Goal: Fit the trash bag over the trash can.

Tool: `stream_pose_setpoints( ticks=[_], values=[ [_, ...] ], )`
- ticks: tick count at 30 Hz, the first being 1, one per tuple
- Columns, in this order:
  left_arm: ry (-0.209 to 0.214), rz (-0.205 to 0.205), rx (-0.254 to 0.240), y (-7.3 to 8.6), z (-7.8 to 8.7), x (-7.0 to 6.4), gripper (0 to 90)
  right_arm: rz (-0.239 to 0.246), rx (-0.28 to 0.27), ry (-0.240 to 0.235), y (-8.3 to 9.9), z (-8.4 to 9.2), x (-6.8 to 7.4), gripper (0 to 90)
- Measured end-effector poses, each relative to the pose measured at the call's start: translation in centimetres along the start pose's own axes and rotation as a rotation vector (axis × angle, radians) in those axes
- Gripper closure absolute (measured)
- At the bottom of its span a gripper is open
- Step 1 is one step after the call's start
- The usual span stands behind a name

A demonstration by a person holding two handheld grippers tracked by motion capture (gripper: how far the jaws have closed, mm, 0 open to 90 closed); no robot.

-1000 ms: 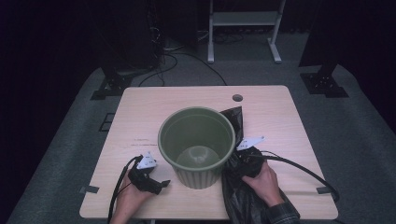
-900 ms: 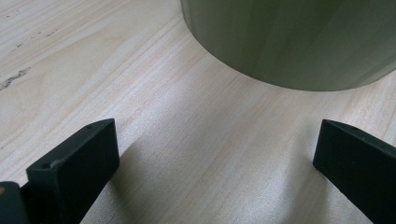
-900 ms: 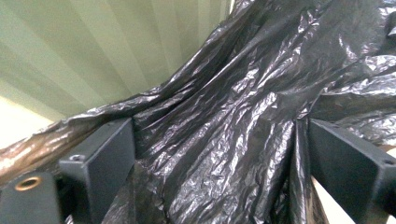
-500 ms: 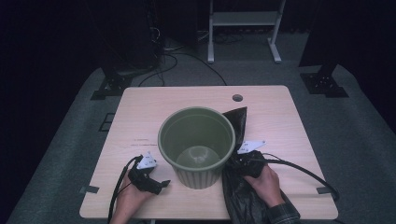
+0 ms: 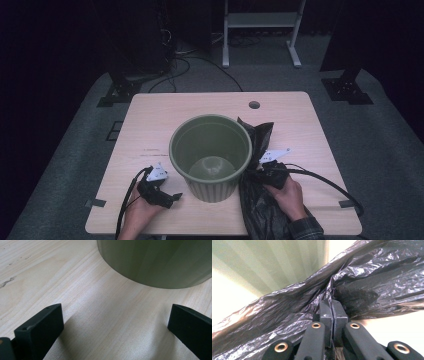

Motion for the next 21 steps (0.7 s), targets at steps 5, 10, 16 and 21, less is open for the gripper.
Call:
stream_pose_setpoints(
  ticks=[5,10,16,21],
  values=[
    [0.000,0.000,0.000,0.0,0.0,0.0,0.0,0.002,0.004,-0.035,0.0,0.2,0.5,88.9],
    [0.000,0.000,0.000,0.0,0.0,0.0,0.0,-0.001,-0.012,-0.068,-0.6,1.1,1.1,89.0],
    [-0.002,0.001,0.001,0.0,0.0,0.0,0.0,0.025,-0.035,-0.091,-1.8,2.7,2.1,89.0],
    [-0.004,0.002,0.002,0.0,0.0,0.1,0.0,0.048,-0.065,-0.119,-3.1,4.0,3.0,89.0]
  ],
)
Point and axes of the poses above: each handheld gripper's, and its own axes: z roughly backward along the jaws, y roughly out of its underside, x roughly to its left, the point moved 7 cm from there along -z, roughly forward along the jaws, and after that the axes turned 10 degrees about -y, right-handed, at the moved point
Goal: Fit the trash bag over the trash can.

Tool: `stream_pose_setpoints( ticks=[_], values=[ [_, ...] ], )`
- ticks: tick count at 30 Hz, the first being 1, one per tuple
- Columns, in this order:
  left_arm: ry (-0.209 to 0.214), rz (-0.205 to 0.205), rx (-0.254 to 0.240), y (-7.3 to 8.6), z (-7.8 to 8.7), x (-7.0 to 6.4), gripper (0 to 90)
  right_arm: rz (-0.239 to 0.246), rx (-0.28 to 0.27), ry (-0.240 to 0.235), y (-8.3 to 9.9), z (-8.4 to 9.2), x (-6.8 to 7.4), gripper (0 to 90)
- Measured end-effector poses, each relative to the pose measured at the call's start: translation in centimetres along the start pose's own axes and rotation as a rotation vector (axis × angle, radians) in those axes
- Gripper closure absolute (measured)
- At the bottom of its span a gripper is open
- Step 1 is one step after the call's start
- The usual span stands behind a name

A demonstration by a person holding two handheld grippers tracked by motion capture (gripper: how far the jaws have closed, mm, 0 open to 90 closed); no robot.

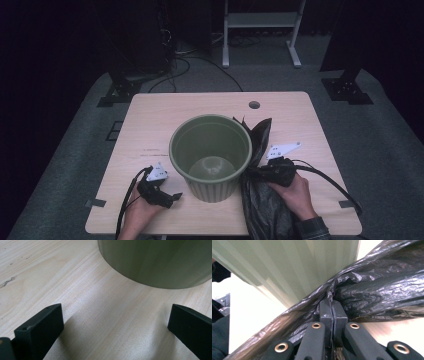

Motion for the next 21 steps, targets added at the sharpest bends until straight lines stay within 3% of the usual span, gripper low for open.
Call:
stream_pose_setpoints(
  ticks=[4,5,12,21],
  values=[
    [0.000,0.001,0.000,0.0,0.0,0.0,0.0,0.026,-0.010,-0.023,-1.2,1.0,0.8,88.9],
    [-0.001,0.001,0.000,0.0,0.0,0.0,0.0,0.027,-0.032,-0.050,-1.8,1.5,1.1,89.0],
    [-0.002,0.001,0.000,0.0,0.0,0.0,0.0,0.061,-0.060,-0.062,-3.4,3.3,2.0,88.9],
    [-0.002,0.000,0.002,0.0,0.0,0.0,0.0,0.095,-0.088,-0.027,-5.3,6.2,2.4,88.8]
  ],
)
Point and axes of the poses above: each handheld gripper's, and its own axes: z roughly backward along the jaws, y roughly out of its underside, x roughly to its left, the point moved 7 cm from there along -z, roughly forward along the jaws, and after that the axes turned 10 degrees about -y, right-handed, at the moved point
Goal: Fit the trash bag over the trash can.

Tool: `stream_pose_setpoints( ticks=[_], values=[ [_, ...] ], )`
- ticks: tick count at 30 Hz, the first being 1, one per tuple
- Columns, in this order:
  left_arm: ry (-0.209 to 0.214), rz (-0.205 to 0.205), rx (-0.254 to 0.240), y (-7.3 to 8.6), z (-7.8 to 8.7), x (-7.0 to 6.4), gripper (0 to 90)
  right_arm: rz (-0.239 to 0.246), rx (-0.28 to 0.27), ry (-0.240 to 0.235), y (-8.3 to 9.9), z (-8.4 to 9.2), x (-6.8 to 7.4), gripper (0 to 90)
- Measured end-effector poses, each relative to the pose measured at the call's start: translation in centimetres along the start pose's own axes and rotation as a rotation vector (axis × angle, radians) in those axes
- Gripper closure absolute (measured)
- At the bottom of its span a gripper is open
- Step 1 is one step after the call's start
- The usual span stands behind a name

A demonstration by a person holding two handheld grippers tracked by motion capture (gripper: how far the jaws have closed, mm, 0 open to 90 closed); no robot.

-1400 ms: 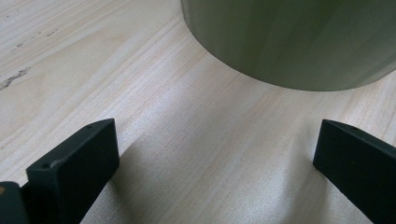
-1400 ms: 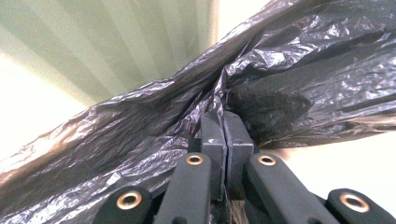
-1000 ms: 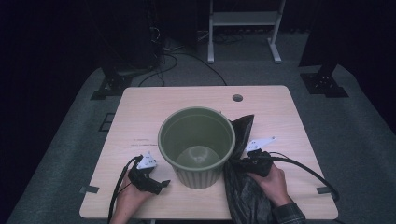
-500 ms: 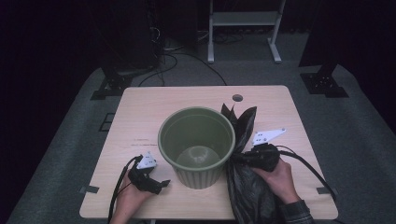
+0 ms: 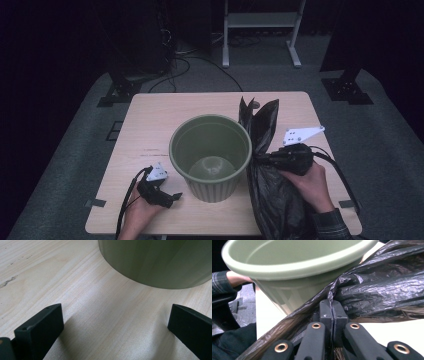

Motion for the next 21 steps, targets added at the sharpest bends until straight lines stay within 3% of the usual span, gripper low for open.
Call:
stream_pose_setpoints(
  ticks=[10,21],
  values=[
    [-0.001,0.002,0.000,0.0,0.0,0.0,0.0,0.040,-0.042,0.021,-3.0,3.2,0.5,88.9],
    [-0.002,0.003,-0.002,0.0,0.0,0.0,0.0,0.096,-0.091,-0.043,-6.9,4.4,2.2,88.9]
  ],
)
Point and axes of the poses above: each handheld gripper's, and its own axes: z roughly backward along the jaws, y roughly out of its underside, x roughly to its left, the point moved 7 cm from there along -z, roughly forward along the jaws, and after that the axes turned 10 degrees about -y, right-handed, at the moved point
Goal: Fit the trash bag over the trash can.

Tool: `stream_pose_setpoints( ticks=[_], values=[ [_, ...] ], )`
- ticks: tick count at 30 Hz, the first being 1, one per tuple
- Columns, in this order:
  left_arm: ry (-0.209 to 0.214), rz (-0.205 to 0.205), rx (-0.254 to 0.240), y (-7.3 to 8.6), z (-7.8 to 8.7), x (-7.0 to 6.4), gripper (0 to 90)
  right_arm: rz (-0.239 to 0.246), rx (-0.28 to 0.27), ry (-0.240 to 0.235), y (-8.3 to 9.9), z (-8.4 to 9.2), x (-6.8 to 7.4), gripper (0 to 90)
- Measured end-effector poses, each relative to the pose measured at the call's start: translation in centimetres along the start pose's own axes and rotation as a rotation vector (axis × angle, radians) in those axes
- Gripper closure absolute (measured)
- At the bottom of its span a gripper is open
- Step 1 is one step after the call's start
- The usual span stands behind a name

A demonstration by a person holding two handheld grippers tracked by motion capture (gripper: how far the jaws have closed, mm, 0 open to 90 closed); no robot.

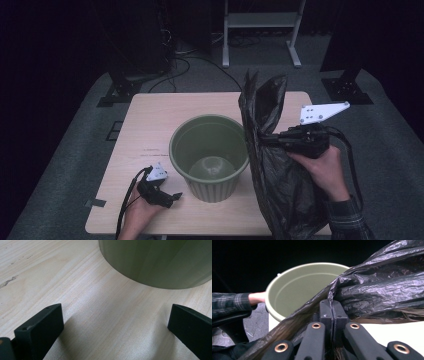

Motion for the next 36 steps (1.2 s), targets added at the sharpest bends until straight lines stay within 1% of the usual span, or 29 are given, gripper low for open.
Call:
stream_pose_setpoints(
  ticks=[3,6,12,18,23,27,32,34,36],
  values=[
    [0.000,0.000,0.000,0.0,0.0,0.0,0.0,0.015,0.006,-0.021,-0.8,-0.7,0.4,88.9],
    [0.000,0.000,0.000,0.0,0.0,0.0,0.0,0.024,0.025,-0.038,-1.3,-1.7,0.7,88.9],
    [0.000,0.000,0.000,0.0,0.0,0.0,0.0,0.033,0.060,-0.081,-2.1,-4.5,1.1,88.8],
    [0.000,0.000,0.000,0.0,0.0,0.0,0.0,0.033,0.102,-0.123,-2.6,-7.5,1.0,88.8],
    [0.000,0.000,0.000,0.0,0.0,0.0,0.0,0.033,0.153,-0.143,-2.7,-10.0,0.8,88.7],
    [0.000,0.000,0.000,0.0,0.0,0.0,0.0,0.044,0.206,-0.137,-2.7,-11.6,0.6,88.6],
    [0.000,0.000,0.000,0.0,0.0,0.0,0.0,0.045,0.258,-0.129,-2.4,-12.6,0.5,88.4],
    [0.000,0.000,0.000,0.0,0.0,0.0,0.0,0.040,0.292,-0.128,-2.0,-13.1,0.5,88.0],
    [0.000,0.000,0.000,0.0,0.0,0.0,0.0,0.037,0.303,-0.135,-1.8,-13.3,0.6,87.9]
  ],
)
Point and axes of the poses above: each handheld gripper's, and its own axes: z roughly backward along the jaws, y roughly out of its underside, x roughly to its left, the point moved 7 cm from there along -z, roughly forward along the jaws, and after that the axes turned 10 degrees about -y, right-handed, at the moved point
